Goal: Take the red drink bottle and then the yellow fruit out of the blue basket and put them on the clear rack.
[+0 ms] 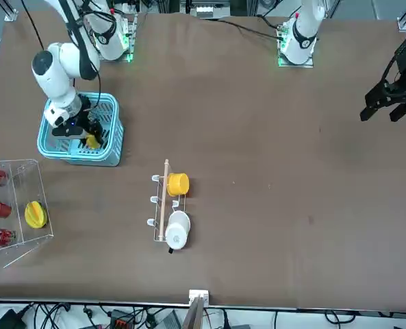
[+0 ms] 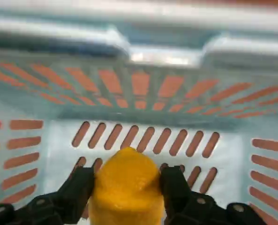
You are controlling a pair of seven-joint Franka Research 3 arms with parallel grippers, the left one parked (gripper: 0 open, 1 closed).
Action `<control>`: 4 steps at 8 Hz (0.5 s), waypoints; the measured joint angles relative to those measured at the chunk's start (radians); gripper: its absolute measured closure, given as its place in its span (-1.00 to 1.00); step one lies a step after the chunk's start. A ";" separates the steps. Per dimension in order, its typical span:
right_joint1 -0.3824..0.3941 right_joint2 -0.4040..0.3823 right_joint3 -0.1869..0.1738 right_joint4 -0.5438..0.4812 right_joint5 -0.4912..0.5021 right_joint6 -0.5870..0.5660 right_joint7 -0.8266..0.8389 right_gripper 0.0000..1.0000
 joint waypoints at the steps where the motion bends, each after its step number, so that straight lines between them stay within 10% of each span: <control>1: 0.000 -0.040 0.000 0.043 0.000 -0.120 0.000 -0.67; 4: -0.002 -0.100 -0.005 0.238 -0.005 -0.479 0.000 -0.67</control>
